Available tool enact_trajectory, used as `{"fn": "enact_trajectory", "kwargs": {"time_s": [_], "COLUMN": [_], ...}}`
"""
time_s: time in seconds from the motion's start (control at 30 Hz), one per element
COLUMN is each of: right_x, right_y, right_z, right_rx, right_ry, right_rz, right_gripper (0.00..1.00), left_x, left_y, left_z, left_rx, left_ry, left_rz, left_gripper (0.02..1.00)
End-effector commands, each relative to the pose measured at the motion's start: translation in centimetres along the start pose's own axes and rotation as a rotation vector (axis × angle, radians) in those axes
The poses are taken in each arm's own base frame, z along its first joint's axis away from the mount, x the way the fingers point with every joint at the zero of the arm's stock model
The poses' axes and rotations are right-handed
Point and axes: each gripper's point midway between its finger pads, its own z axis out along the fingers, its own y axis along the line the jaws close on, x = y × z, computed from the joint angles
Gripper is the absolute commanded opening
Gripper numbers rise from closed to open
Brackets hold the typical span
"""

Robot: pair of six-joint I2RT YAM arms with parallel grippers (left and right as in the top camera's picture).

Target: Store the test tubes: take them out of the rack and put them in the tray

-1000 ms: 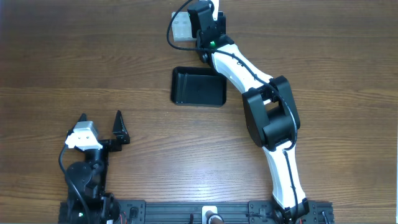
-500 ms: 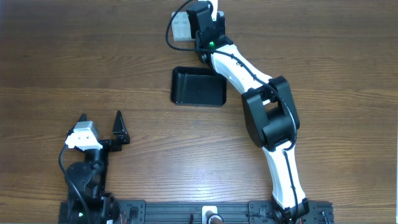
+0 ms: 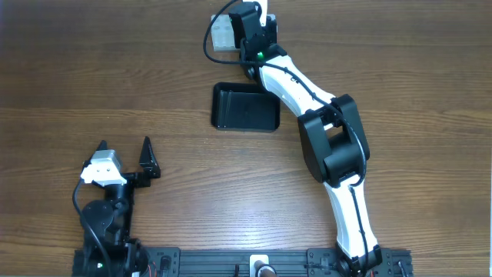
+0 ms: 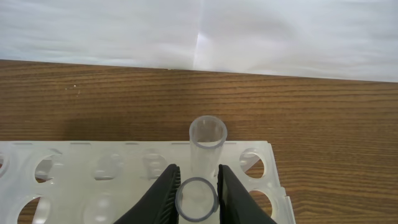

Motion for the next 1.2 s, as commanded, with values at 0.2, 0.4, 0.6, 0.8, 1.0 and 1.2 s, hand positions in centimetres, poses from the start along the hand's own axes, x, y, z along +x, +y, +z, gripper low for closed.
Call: {"fn": "enact_trajectory", "kwargs": {"time_s": [0.2, 0.4, 0.6, 0.8, 1.0, 1.2], "right_x": [-2.3, -4.0, -6.4, -8.9, -11.1, -11.4], "right_y": [1.1, 0.8, 0.6, 0.0, -1.1, -2.2], "right_z": [-0.6, -1.9, -4.0, -6.3, -8.9, -11.5], "right_rx": [-0.009, -0.012, -0.025, -0.027, -0.019, -0.014], "right_ry": [-0.044, -0.059, -0.089, -0.125, -0.147, -0.099], "right_rz": [0.020, 0.027, 0.040, 0.057, 0.065, 0.056], "right_gripper": [0.196, 0.172, 0.139, 0.095, 0.084, 0.077], "left_x": [0.2, 0.2, 0.2, 0.2, 0.2, 0.2], "left_y": [-0.1, -0.1, -0.1, -0.1, -0.1, -0.1], "left_z": [0.0, 0.0, 0.0, 0.0, 0.0, 0.0], "left_rx": [0.009, 0.009, 0.008, 0.009, 0.009, 0.009], "left_ry": [0.002, 0.002, 0.003, 0.002, 0.002, 0.002], "left_rz": [0.018, 0.018, 0.018, 0.018, 0.018, 0.018], "left_gripper": [0.998, 0.998, 0.998, 0.996, 0.998, 0.998]}}
